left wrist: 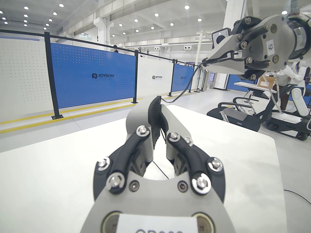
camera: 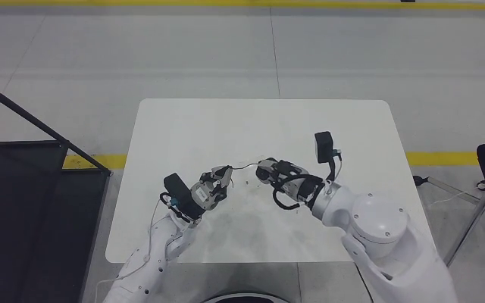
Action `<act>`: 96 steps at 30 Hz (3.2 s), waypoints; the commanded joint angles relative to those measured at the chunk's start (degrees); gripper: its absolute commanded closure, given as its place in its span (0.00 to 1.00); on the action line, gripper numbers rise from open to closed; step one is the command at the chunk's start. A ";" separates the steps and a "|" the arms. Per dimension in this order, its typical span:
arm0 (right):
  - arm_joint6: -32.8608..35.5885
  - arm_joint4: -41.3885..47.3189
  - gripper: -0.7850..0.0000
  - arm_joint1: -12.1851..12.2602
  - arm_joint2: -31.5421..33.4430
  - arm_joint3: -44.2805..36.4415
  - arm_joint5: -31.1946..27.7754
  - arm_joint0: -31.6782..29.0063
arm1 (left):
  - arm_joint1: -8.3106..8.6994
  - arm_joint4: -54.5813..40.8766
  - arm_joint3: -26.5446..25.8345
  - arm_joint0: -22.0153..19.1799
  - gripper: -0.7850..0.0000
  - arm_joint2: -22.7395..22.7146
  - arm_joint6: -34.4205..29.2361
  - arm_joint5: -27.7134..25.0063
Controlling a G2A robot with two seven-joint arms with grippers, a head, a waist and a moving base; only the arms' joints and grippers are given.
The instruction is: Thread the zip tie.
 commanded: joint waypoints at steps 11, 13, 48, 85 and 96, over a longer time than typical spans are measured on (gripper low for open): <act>-0.12 -0.76 1.00 -0.55 0.25 -0.20 -2.91 -1.41 | 0.00 0.00 0.00 0.00 1.00 0.00 0.00 0.00; -0.08 -0.89 1.00 -0.62 0.38 -0.19 -3.40 -1.78 | 0.00 0.00 0.00 0.00 1.00 0.00 0.00 0.00; -0.85 -1.95 1.00 -2.39 1.33 0.08 -8.70 -4.99 | 0.00 0.00 0.00 0.00 1.00 0.00 0.00 0.00; 0.95 -10.46 1.00 -4.39 -4.02 1.62 1.69 0.94 | 0.00 0.00 0.00 0.00 1.00 0.00 0.00 0.00; 2.20 -11.54 1.00 -4.81 -3.97 1.82 1.76 1.15 | -0.26 -1.43 -2.28 1.07 1.00 -0.21 -1.87 4.44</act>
